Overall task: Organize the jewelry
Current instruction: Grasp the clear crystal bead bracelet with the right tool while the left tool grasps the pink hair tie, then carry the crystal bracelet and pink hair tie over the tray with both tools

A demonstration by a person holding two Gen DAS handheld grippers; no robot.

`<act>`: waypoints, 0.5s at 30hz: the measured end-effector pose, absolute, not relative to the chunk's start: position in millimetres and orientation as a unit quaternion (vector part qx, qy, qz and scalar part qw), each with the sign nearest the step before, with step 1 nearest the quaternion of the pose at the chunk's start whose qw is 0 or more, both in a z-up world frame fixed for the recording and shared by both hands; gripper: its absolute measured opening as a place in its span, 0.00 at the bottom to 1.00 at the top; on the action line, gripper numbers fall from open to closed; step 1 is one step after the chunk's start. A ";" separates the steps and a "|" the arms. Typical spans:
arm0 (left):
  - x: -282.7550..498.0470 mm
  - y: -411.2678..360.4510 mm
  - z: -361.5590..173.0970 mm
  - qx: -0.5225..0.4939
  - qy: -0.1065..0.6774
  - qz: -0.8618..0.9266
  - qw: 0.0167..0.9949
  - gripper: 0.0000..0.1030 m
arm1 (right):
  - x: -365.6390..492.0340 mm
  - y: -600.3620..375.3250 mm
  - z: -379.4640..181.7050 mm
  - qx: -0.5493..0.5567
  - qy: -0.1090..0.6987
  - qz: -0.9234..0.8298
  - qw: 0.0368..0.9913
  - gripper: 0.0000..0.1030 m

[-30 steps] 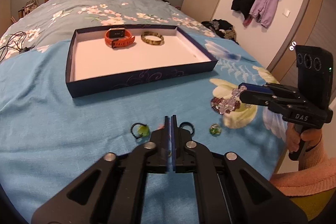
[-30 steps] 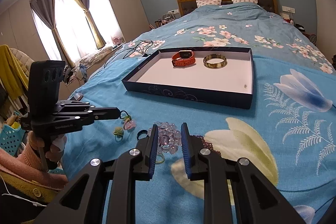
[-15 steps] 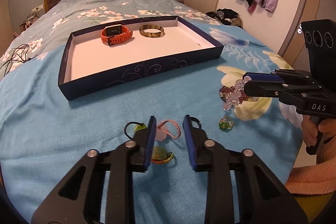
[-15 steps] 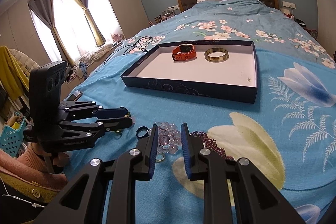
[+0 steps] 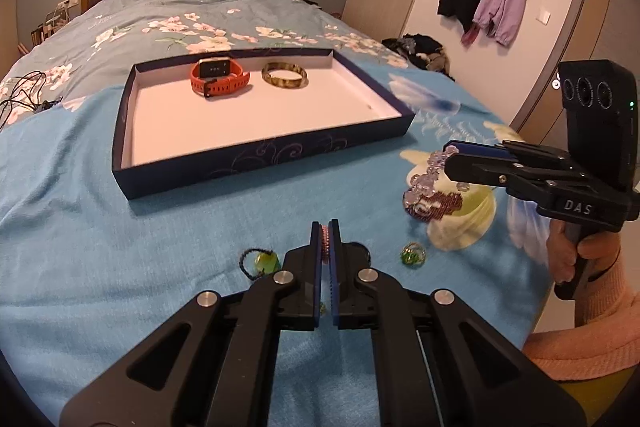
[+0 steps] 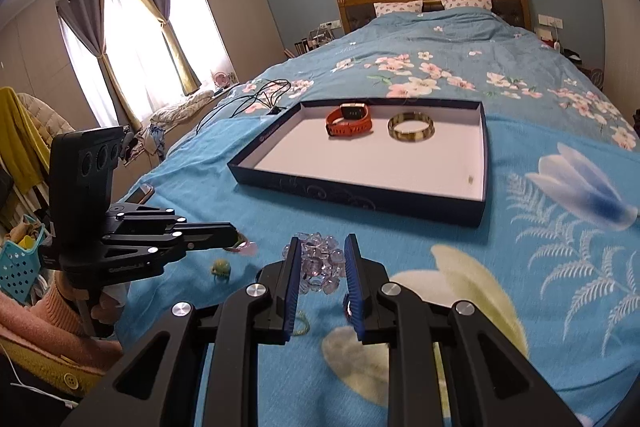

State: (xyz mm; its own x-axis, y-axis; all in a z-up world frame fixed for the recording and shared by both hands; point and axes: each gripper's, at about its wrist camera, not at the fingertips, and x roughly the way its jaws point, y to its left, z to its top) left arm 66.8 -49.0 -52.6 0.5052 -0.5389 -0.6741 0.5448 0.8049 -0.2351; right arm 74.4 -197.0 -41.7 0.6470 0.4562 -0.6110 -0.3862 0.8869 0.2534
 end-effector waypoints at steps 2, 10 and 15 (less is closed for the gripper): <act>67.8 -47.3 -48.1 0.000 0.383 -0.315 0.868 0.03 | 77.0 -197.0 -38.0 0.048 0.345 0.232 0.908 0.19; 80.6 -40.5 -29.0 -0.005 0.365 -0.312 0.877 0.03 | 96.7 -199.6 -22.4 0.040 0.325 0.229 0.917 0.19; 96.0 -35.3 -16.1 -0.006 0.354 -0.306 0.884 0.03 | 114.5 -200.3 -10.9 0.030 0.311 0.223 0.923 0.19</act>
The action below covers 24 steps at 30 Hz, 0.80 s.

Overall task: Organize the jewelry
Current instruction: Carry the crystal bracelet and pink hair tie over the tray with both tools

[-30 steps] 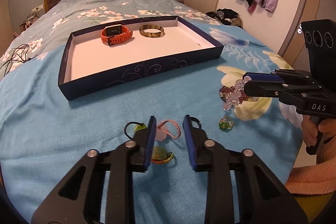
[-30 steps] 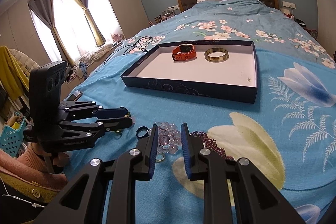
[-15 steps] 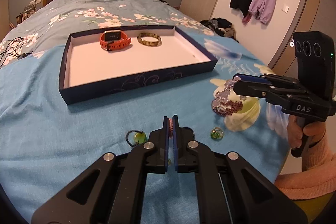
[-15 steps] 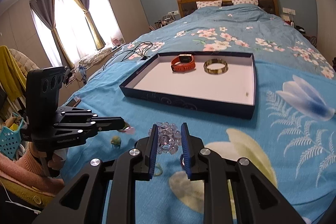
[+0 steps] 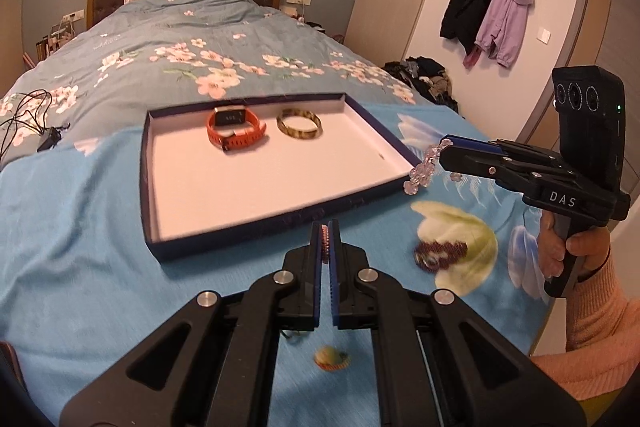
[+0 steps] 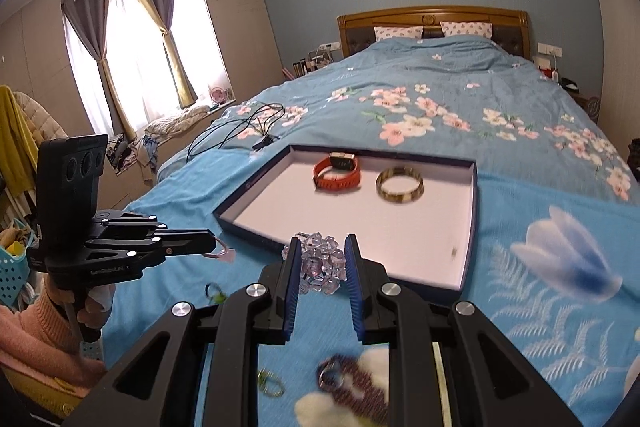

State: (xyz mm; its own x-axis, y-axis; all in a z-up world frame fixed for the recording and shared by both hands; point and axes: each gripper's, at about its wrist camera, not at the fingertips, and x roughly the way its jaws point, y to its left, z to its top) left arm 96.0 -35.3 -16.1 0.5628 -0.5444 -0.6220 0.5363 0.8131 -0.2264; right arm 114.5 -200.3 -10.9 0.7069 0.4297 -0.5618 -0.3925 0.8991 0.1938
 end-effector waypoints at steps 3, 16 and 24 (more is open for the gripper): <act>106.7 -32.8 -9.6 -0.003 0.347 -0.299 0.889 0.03 | 129.5 -200.5 -7.7 0.027 0.309 0.219 0.925 0.19; 153.4 -34.2 -2.7 0.001 0.348 -0.278 0.895 0.03 | 184.9 -199.5 -16.0 0.027 0.327 0.201 0.923 0.19; 174.8 -43.4 -6.9 0.007 0.355 -0.272 0.894 0.03 | 206.2 -195.9 -19.1 0.020 0.334 0.196 0.922 0.19</act>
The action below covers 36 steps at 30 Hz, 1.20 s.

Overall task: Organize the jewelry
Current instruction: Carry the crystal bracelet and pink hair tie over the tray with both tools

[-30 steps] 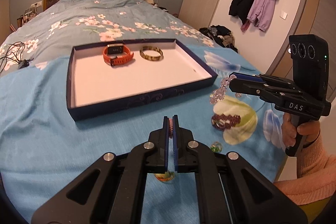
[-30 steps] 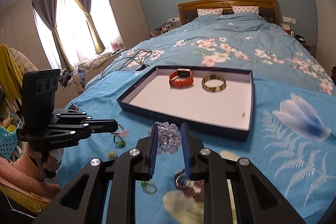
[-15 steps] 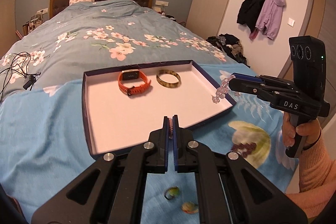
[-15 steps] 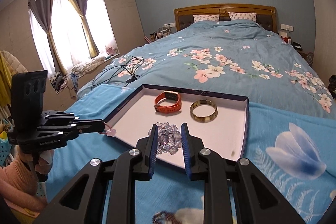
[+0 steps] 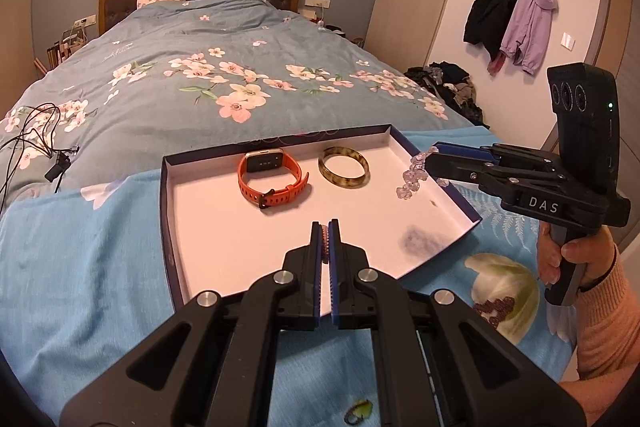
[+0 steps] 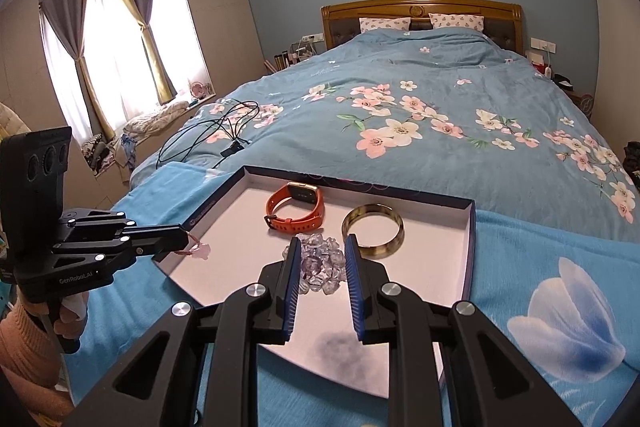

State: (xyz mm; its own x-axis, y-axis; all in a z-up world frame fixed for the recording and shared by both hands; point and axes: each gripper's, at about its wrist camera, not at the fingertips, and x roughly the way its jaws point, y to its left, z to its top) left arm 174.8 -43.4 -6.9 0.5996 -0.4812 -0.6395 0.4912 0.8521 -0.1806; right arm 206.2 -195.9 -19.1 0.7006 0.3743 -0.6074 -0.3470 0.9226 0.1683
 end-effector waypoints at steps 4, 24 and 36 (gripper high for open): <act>185.7 -47.6 -10.5 0.011 0.361 -0.269 0.893 0.03 | 215.5 -193.4 -21.9 0.016 0.340 0.194 0.920 0.19; 226.8 -55.5 -35.1 0.009 0.397 -0.253 0.882 0.03 | 250.4 -183.0 -43.0 -0.004 0.368 0.187 0.911 0.19; 247.2 -53.9 -51.2 -0.002 0.420 -0.241 0.875 0.03 | 260.3 -184.5 -54.7 -0.014 0.386 0.180 0.905 0.20</act>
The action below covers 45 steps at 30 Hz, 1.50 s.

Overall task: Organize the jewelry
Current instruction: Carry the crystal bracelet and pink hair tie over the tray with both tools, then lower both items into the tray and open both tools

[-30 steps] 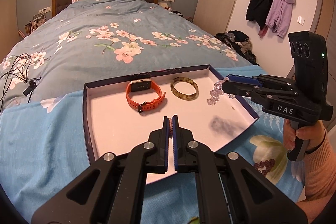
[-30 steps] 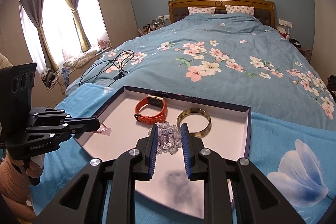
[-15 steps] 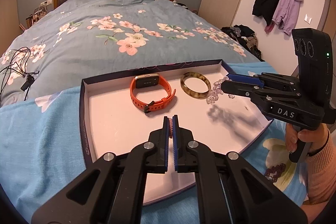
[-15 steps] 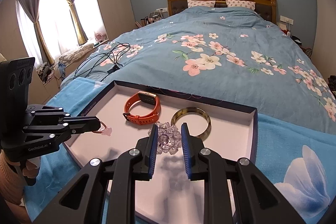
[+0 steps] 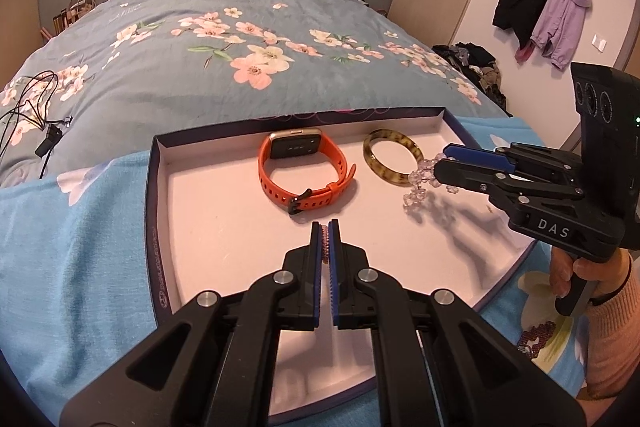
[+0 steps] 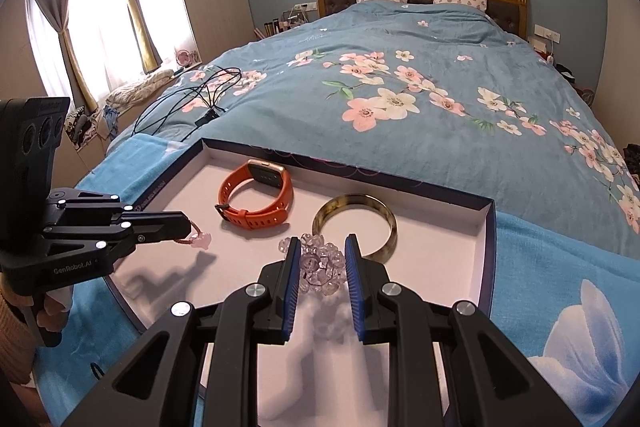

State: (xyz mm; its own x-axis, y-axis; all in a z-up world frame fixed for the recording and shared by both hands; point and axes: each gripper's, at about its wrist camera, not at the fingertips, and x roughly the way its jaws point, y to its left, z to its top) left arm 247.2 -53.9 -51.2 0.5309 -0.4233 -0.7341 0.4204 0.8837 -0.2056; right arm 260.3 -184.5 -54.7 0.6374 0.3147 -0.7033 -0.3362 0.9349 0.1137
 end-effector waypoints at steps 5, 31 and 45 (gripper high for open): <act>253.1 -55.9 -55.4 -0.003 0.427 -0.238 0.873 0.03 | 261.8 -186.4 -61.9 -0.020 0.399 0.176 0.900 0.20; 209.9 -30.9 -17.1 -0.012 0.370 -0.226 0.901 0.47 | 189.6 -223.9 -30.1 0.025 0.360 0.175 0.916 0.37; 106.8 -7.7 -26.5 0.005 0.362 -0.252 0.897 0.51 | 94.5 -237.0 -58.0 0.011 0.401 0.173 0.899 0.42</act>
State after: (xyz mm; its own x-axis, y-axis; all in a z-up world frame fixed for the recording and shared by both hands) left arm 106.8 -7.7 -26.5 0.6108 -0.4478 -0.6530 0.4552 0.8734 -0.1732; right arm 94.5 -237.0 -58.0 0.6179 0.3197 -0.7184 -0.3025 0.9399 0.1581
